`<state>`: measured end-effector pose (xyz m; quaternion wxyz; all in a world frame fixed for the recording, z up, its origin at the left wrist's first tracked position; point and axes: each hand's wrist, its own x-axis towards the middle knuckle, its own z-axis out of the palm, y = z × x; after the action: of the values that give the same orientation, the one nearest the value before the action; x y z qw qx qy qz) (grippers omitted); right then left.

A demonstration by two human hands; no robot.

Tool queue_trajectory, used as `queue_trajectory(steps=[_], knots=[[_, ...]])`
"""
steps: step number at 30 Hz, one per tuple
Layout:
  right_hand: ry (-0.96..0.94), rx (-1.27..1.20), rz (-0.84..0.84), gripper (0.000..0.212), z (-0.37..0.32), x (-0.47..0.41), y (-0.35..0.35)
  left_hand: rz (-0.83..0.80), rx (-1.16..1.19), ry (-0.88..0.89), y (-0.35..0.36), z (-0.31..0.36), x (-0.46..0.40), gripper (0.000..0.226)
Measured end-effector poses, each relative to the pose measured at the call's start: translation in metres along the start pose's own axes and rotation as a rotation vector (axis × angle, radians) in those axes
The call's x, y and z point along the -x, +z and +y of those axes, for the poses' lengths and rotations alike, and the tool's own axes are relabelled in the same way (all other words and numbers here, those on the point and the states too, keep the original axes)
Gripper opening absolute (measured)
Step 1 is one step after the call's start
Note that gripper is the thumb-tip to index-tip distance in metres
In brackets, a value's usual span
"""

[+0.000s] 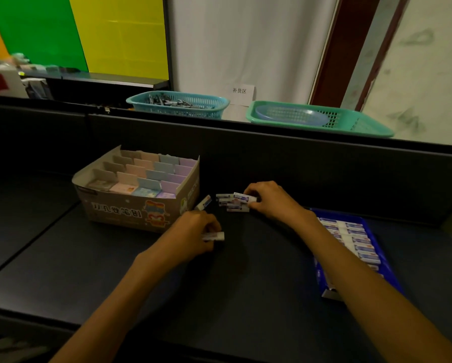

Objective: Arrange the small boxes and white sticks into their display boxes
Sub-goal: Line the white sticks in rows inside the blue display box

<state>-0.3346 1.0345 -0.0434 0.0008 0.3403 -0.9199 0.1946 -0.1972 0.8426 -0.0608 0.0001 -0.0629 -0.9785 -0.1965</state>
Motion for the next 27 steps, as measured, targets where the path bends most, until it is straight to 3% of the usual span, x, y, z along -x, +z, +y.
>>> queue_trajectory(steps=[15,22,27], knots=[[0.05,-0.41,0.131,0.026,0.041,0.098,-0.04,0.262,0.159,0.173,0.001,0.049,-0.012,0.033],[0.095,-0.442,0.188,0.023,0.058,0.128,-0.052,0.229,0.505,0.189,0.008,0.076,-0.022,0.034],[0.119,-0.524,0.194,0.022,0.067,0.144,-0.058,0.207,0.479,0.211,0.013,0.093,-0.028,0.034]])
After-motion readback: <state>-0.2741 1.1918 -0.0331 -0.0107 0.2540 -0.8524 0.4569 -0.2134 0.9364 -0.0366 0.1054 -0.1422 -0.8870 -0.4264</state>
